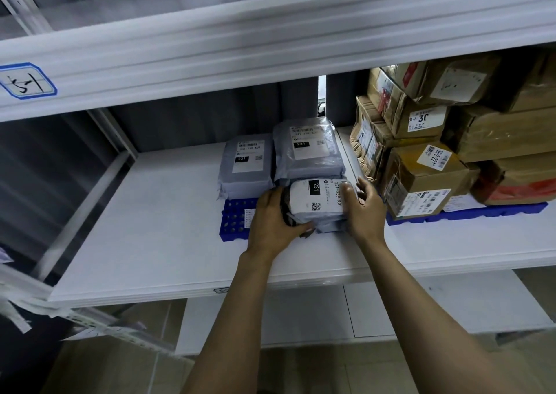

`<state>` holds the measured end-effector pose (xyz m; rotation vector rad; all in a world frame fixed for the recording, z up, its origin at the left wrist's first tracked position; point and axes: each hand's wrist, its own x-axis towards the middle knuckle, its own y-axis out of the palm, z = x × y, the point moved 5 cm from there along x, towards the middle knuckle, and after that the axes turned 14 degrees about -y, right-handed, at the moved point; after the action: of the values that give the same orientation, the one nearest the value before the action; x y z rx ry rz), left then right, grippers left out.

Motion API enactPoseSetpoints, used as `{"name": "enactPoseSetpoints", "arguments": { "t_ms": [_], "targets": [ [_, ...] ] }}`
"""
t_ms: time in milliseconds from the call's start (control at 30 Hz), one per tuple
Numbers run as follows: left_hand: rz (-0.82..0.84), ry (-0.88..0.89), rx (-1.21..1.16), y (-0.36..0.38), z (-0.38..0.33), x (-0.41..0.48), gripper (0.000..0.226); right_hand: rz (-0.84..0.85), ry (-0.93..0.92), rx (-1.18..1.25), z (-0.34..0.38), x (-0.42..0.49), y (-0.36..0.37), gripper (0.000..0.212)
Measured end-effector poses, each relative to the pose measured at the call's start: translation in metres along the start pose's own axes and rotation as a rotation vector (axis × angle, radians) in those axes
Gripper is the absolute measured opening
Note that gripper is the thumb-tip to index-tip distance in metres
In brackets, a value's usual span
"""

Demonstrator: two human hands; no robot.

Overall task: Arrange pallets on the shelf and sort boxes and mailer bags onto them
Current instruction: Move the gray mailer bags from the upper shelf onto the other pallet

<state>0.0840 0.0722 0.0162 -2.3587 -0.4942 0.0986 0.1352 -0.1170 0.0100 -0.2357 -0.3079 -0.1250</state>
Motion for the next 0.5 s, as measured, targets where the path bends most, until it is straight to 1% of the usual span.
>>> {"name": "enactPoseSetpoints", "arguments": {
  "t_ms": [133,233,333,433,500],
  "targets": [
    [-0.153,0.072,0.040,-0.012,0.002,-0.010,0.107,-0.034,-0.028,-0.027,0.006,0.005,0.001,0.058],
    [-0.144,0.074,0.008,-0.016,0.000,-0.012,0.108,-0.028,-0.054,-0.040,0.010,0.009,0.004,0.057],
    [-0.069,-0.039,-0.161,-0.019,-0.002,-0.005,0.102,-0.033,-0.075,-0.073,0.017,0.018,0.005,0.051],
    [-0.049,-0.164,-0.345,-0.022,-0.009,0.017,0.085,-0.030,-0.090,-0.151,0.025,0.034,0.005,0.050],
    [-0.035,-0.238,-0.426,-0.024,-0.016,0.036,0.078,-0.004,-0.067,-0.199,0.028,0.046,0.008,0.049]
  ]
}}
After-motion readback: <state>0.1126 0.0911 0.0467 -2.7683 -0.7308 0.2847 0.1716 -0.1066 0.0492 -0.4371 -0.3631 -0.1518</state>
